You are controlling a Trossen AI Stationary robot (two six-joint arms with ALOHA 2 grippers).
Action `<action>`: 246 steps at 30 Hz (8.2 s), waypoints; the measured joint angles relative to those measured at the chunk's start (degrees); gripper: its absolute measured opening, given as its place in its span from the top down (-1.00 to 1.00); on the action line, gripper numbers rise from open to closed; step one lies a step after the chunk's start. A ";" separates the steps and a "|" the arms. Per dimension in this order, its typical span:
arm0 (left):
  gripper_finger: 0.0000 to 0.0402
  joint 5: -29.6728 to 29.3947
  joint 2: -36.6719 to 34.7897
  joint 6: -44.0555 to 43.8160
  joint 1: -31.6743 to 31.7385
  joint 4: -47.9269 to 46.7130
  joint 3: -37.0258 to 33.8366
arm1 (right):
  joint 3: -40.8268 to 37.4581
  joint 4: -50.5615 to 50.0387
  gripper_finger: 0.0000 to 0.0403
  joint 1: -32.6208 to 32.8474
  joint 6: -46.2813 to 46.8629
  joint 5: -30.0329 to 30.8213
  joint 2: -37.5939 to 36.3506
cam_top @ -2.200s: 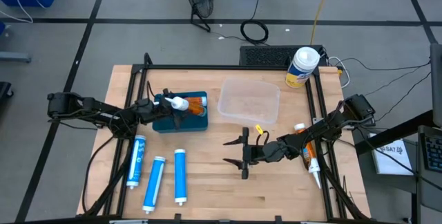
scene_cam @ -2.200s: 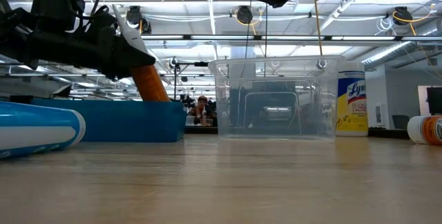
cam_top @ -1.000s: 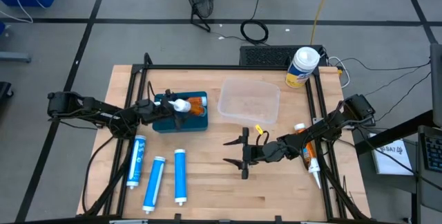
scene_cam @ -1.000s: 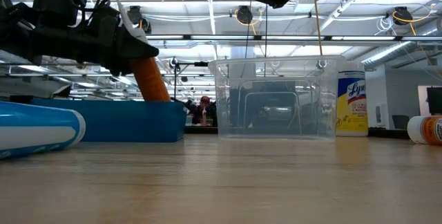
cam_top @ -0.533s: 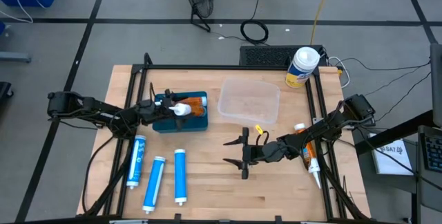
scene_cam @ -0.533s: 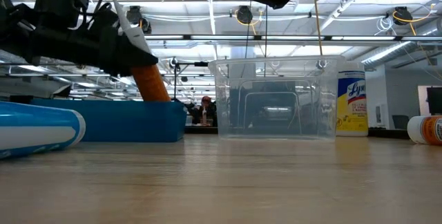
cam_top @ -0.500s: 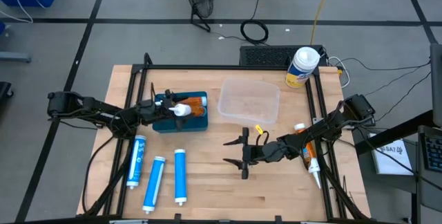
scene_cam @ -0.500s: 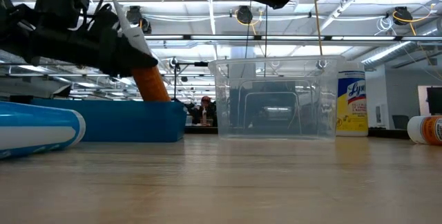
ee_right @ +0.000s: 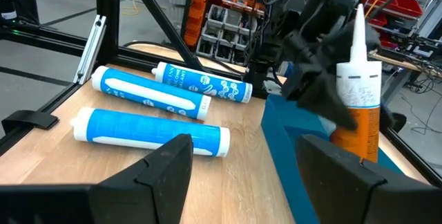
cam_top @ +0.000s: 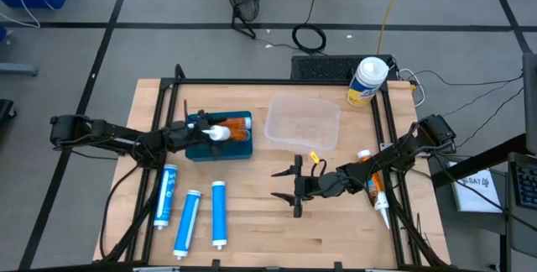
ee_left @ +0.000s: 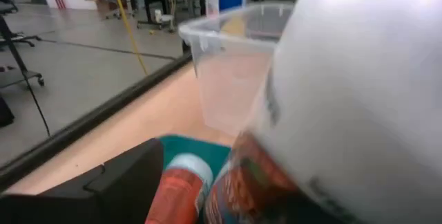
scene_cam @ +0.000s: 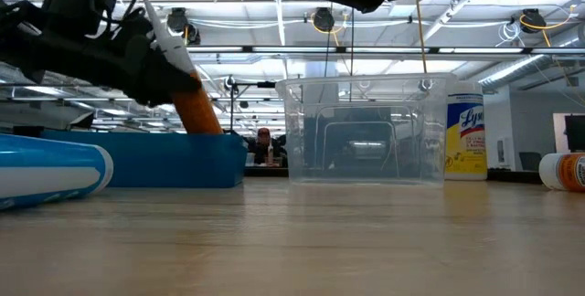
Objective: Pick & place silicon tubes, Sealant and Lysol wipes
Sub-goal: Put the right orange sealant into the blue bin, then put the orange sealant into the transparent bin
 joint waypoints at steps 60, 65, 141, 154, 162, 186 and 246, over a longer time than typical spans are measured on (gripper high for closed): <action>-0.98 -1.10 -40.11 -4.61 -0.04 -15.85 0.00 | -0.02 -0.80 -0.18 0.00 1.09 0.13 0.00; -0.98 2.66 -42.36 -4.65 -0.04 -16.05 0.00 | 0.00 -0.86 -0.18 0.00 1.08 0.13 0.00; -0.98 2.67 -44.49 -4.96 0.00 -24.38 0.00 | -0.02 -114.39 -0.18 11.63 109.86 -30.10 -1.22; -0.98 2.67 -44.49 -4.91 -0.02 -24.40 0.00 | -0.01 -105.72 -0.18 12.14 104.62 -23.98 -0.58; -0.98 2.66 -44.49 -4.90 -0.02 -24.67 0.00 | 0.29 -87.82 -0.18 12.28 94.21 -19.54 -0.88; -0.98 2.61 -44.48 -5.09 -0.02 -25.10 0.00 | 0.20 -38.72 -0.13 8.30 47.08 -7.77 10.88; -0.98 11.26 -40.89 -9.10 0.00 -25.17 -0.02 | -0.02 11.60 0.00 -4.19 7.39 -17.90 8.92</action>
